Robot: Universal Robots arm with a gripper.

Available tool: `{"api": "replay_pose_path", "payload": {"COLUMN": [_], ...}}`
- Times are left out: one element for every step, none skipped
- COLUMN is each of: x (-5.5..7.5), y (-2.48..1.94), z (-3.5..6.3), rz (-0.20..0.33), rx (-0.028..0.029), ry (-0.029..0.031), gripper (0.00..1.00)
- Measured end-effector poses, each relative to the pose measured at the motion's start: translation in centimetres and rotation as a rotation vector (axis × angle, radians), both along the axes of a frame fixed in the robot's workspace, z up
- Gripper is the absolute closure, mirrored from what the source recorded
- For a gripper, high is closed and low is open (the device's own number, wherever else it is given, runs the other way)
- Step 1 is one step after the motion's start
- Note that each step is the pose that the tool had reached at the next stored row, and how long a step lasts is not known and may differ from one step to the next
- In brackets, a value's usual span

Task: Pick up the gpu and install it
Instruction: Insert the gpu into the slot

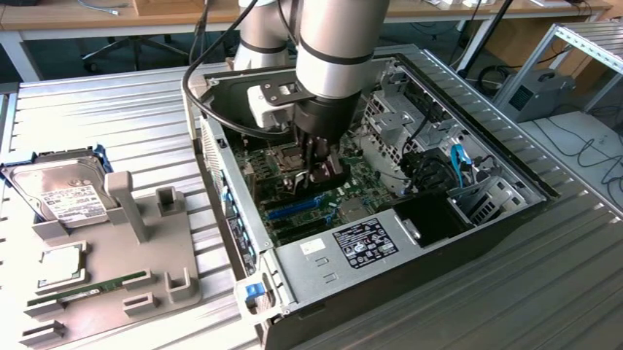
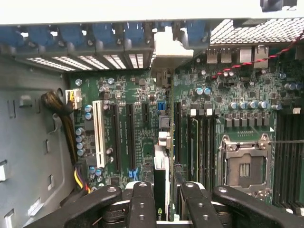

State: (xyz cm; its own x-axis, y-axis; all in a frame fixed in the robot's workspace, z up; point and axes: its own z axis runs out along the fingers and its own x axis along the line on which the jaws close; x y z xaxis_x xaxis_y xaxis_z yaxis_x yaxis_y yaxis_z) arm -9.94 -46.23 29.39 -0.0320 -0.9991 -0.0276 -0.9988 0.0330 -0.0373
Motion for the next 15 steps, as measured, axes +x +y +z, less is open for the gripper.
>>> {"api": "replay_pose_path", "payload": {"x": [-0.1,-0.2,-0.3,-0.4,-0.4,-0.5,-0.5,-0.6,-0.7,-0.7,-0.8,-0.8,-0.8,-0.8,-0.8], "y": [0.02,0.03,0.03,0.05,0.05,0.06,0.06,0.06,0.06,0.06,0.07,0.06,0.06,0.07,0.07], "z": [-0.11,-0.23,-0.36,-0.52,-0.67,-0.86,-1.01,-1.23,-1.37,-1.5,-1.57,-1.6,-1.62,-1.65,-1.66], "rz": [0.0,0.0,0.0,0.0,0.0,0.0,0.0,0.0,0.0,0.0,0.0,0.0,0.0,0.0,0.0], "rx": [0.0001,0.0001,0.0,-0.0002,-0.0006,-0.001,-0.0013,-0.0015,-0.0017,-0.0018,-0.0018,-0.0019,-0.0024,-0.0036,-0.0049], "ry": [0.0,0.0,0.0,0.0001,0.0002,0.0001,0.0001,0.0001,0.0,0.0,0.0,0.0001,0.0003,0.0001,0.0001], "gripper": [0.74,0.74,0.74,0.74,0.74,0.74,0.74,0.74,0.74,0.74,0.74,0.74,0.74,0.74,0.74]}}
